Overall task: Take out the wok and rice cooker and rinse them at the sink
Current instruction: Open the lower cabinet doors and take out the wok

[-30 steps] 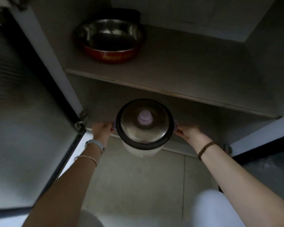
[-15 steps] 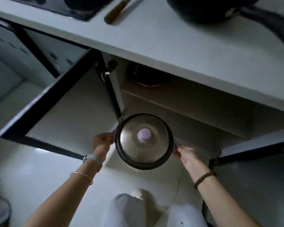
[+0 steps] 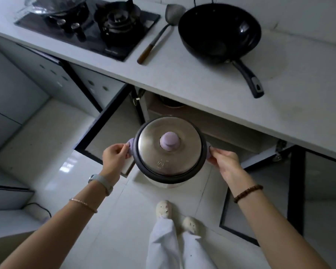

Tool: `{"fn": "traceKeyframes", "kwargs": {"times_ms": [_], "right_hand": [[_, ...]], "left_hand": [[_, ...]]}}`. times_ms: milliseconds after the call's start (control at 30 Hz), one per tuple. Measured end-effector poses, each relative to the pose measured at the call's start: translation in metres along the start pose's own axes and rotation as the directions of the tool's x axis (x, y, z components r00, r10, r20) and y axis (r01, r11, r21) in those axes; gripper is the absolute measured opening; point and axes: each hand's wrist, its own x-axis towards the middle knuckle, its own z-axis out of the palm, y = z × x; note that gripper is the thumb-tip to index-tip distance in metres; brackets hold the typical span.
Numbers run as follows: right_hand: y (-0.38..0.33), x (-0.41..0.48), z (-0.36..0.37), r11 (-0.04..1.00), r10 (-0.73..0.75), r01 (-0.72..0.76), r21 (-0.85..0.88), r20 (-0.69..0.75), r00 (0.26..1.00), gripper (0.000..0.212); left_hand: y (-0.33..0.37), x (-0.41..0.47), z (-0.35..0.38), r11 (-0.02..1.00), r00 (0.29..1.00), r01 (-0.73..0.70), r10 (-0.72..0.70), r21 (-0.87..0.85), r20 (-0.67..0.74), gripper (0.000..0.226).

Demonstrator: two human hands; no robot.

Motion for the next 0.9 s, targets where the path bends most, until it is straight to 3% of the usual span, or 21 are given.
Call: {"fn": "traceKeyframes", "kwargs": {"times_ms": [267, 433, 733, 900], "right_hand": [[-0.072, -0.062, -0.08, 0.969, -0.241, 0.24, 0.066, 0.012, 0.971, 0.006], [-0.102, -0.078, -0.145, 0.945, -0.297, 0.308, 0.111, -0.106, 0.949, 0.018], [-0.136, -0.085, -0.261, 0.901, -0.25, 0.347, 0.26, -0.342, 0.906, 0.021], [-0.151, -0.077, -0.308, 0.88, -0.206, 0.363, 0.305, -0.442, 0.873, 0.022]], "left_hand": [[0.111, -0.044, 0.013, 0.983, 0.983, -0.172, 0.175, -0.058, 0.053, 0.017], [0.173, -0.068, 0.051, 0.964, 0.953, -0.246, 0.259, -0.097, 0.155, 0.012], [0.262, -0.097, 0.171, 0.928, 0.872, -0.371, 0.353, -0.012, 0.34, 0.02], [0.292, -0.092, 0.242, 0.949, 0.825, -0.315, 0.288, -0.029, 0.487, 0.017]]}}
